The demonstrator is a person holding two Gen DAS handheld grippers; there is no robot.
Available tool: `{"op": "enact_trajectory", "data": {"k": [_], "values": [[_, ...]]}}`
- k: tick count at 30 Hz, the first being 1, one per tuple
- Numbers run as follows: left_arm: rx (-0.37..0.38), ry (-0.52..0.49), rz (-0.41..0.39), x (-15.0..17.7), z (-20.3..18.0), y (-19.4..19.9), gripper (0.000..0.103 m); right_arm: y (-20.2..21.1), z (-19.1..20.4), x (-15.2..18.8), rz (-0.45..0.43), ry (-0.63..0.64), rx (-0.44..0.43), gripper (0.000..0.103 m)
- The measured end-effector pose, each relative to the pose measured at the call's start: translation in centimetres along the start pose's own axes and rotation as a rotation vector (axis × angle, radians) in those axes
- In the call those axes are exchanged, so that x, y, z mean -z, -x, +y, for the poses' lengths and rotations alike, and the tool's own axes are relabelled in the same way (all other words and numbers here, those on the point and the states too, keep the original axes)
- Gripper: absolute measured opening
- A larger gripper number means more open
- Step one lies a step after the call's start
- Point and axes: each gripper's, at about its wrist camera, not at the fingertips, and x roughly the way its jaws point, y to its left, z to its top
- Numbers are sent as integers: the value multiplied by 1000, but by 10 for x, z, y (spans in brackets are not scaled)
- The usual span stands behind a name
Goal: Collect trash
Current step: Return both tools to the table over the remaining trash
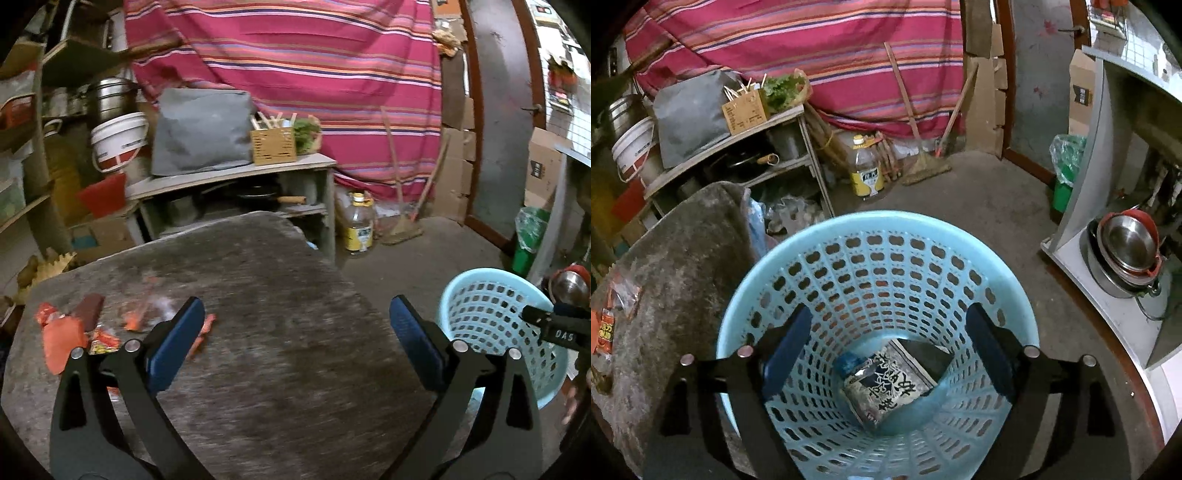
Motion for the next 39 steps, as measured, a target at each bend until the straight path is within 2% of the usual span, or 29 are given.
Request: {"op": "enact_trajectory", "data": {"k": [9, 19, 25, 32, 37, 39], "values": [[-83, 57, -13, 14, 68, 17, 97, 27, 69, -2, -117, 72, -61, 93], [-198, 144, 7, 33, 157, 25, 97, 36, 145, 9, -166, 168, -143, 93], [-302, 184, 18, 46, 214, 25, 97, 20, 190, 22, -137, 245, -178, 93], [-406, 226, 94, 69, 275, 8, 97, 0, 236, 27, -100, 304, -220, 93], [-384, 265, 124, 76, 307, -2, 97, -7, 280, 32, -72, 368, -271, 93], [-381, 258, 135, 77, 311, -7, 93, -10, 297, 38, -55, 408, -282, 93]]}}
